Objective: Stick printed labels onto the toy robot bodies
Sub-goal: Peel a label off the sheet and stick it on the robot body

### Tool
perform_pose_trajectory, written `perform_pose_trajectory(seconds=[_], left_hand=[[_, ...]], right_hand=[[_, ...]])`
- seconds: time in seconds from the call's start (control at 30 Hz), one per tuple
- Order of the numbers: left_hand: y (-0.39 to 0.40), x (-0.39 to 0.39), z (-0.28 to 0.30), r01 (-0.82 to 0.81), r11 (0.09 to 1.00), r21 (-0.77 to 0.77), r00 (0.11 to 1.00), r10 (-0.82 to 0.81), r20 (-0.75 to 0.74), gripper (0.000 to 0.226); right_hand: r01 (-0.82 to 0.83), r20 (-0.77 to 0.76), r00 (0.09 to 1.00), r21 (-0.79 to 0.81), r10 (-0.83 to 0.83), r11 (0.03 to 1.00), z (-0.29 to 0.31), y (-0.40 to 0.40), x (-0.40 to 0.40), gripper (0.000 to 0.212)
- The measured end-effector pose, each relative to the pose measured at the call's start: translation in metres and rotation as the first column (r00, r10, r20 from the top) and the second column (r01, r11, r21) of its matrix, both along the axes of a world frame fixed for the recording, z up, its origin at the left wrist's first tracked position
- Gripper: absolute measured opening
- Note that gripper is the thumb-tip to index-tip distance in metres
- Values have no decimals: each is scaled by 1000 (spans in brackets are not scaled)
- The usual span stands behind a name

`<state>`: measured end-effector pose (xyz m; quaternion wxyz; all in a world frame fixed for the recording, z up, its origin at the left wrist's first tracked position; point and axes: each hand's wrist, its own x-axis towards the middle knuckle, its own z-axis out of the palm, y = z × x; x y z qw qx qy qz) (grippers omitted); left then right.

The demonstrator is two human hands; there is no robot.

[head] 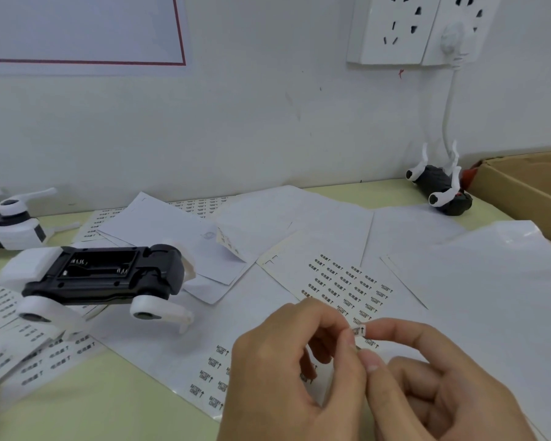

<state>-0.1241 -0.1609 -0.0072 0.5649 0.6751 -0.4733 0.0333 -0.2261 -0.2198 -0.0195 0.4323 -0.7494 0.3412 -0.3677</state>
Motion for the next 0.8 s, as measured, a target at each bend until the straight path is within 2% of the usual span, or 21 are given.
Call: perform_pose_trajectory(seconds=[0.03,0.07,0.17,0.27,0.4,0.63,0.8], left_hand=[[-2,1,-2,-13,1000,-8,1000,13,-20,9],[-2,2,-4,-10,1000,-8,1000,10,-14,9],[-2,3,-3,-52,999,-9,999,52,-17,11],[-2,2,-2,-38,999,-20,997,37,-74,15],[-3,3,-2,-31,999,11,998,32,-47,14],[-2,2,-2,-2,999,32,996,5,-84,19],[-2,2,1,-49,999,13,978,50,-200,24]], right_hand=[[38,44,998,81,-42,996,5,3,-1,37],[17,45,999,173,-25,985,7,3,1,17],[46,102,992,244,-73,969,16,0,4,33],[47,100,992,252,-74,967,15,-6,3,29],[-7,115,993,264,-24,964,16,-9,2,12],[32,138,989,200,-61,979,14,-9,1,11],[36,153,986,177,-63,984,9,-9,2,10]])
